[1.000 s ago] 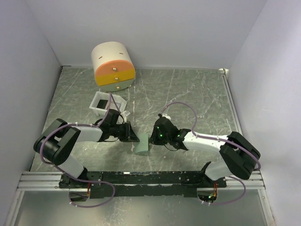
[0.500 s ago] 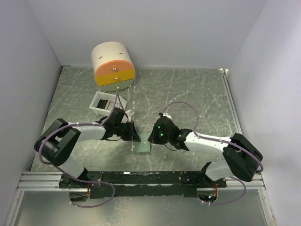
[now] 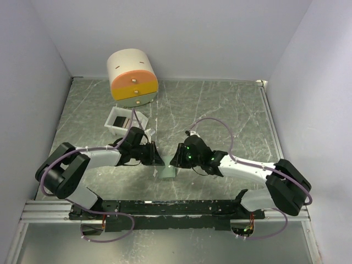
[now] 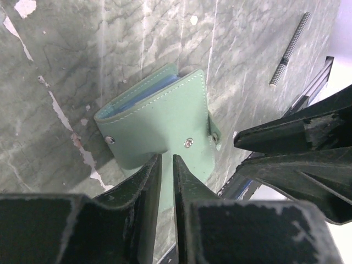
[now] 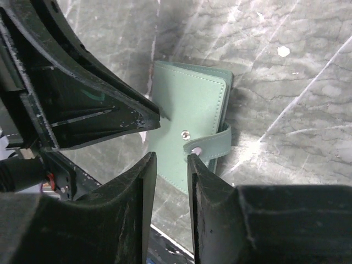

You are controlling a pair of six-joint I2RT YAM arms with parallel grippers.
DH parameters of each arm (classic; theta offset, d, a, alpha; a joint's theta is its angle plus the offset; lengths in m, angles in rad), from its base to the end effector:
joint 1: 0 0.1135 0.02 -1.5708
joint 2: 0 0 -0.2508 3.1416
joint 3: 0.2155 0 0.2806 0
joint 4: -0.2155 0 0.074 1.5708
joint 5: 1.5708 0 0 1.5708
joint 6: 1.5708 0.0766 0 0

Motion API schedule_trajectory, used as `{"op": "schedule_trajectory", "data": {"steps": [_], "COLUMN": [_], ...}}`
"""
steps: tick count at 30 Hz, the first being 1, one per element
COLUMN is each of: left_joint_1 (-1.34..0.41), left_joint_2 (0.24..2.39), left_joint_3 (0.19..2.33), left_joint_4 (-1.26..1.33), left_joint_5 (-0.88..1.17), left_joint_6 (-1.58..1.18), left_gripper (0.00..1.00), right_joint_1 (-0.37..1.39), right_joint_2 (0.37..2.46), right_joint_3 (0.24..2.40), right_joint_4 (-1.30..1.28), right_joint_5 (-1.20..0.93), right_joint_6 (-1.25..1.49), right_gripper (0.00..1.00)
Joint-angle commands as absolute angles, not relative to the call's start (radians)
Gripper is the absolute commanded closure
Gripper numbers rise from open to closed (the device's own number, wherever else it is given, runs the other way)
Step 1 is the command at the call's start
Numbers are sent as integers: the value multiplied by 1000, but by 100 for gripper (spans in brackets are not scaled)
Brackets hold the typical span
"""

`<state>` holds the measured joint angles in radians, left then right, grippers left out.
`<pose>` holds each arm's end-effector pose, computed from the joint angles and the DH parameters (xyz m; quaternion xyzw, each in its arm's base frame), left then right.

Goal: Put the credit cards into the card holder
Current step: Close the card holder at the center of the board.

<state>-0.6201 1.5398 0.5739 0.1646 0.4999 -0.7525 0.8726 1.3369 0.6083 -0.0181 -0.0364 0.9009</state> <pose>0.2356 -0.2134 0.0714 0.0332 0.9023 -0.4078 0.1360 0.2015 0.2445 0.1175 0.0057 0.9162 0.3209 0.2401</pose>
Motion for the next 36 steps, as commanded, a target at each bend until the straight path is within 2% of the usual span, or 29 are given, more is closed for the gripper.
{"op": "schedule_trajectory", "data": {"steps": [1, 5, 17, 27, 36], "left_joint_1": [-629, -629, -634, -633, -635], "left_joint_2": [1505, 1530, 1637, 1619, 1606], "left_joint_3": [603, 609, 595, 584, 569], "left_joint_4": [135, 157, 134, 125, 147], "left_joint_5": [512, 530, 495, 480, 493], "left_joint_6": [-761, -757, -690, -694, -701], "left_gripper": [75, 76, 76, 77, 75], "right_joint_1": [873, 871, 822, 796, 780], "right_joint_2": [1287, 1299, 1334, 1369, 1311], "right_joint_3": [584, 589, 554, 512, 527], "right_joint_4": [-31, -34, 24, 129, 68], "right_joint_5": [-32, -38, -101, -166, -142], "right_joint_6": [889, 898, 917, 942, 921], "right_gripper": [72, 77, 82, 83, 84]}}
